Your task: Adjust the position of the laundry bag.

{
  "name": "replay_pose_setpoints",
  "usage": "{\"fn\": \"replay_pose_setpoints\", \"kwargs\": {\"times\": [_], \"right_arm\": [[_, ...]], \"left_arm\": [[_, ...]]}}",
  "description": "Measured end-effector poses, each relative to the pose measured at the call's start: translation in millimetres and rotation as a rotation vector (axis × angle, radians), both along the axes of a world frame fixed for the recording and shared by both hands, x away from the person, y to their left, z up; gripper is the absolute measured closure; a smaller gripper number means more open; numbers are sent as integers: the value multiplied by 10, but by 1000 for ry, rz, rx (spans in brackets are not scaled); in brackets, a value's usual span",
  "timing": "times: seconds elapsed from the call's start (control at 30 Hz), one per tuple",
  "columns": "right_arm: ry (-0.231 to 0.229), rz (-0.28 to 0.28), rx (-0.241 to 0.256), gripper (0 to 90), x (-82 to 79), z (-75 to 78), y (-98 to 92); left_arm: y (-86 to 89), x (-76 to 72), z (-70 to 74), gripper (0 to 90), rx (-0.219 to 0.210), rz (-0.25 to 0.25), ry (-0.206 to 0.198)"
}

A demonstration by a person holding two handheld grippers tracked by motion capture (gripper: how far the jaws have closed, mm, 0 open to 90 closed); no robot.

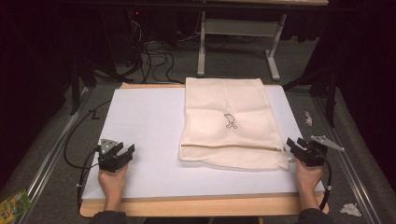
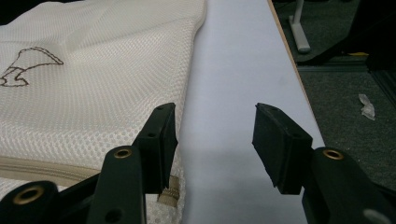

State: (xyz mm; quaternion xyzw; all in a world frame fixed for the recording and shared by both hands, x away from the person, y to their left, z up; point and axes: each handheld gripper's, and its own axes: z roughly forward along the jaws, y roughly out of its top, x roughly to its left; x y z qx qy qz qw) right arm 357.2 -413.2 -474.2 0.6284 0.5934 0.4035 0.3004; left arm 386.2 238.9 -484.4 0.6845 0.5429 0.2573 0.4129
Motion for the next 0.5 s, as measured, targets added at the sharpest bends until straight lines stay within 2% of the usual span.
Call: {"fn": "replay_pose_setpoints", "kwargs": {"times": [0.5], "right_arm": [[3,0,2,496,4,-2,-2]], "left_arm": [[-1,3,0,484,3,-14,6]]}}
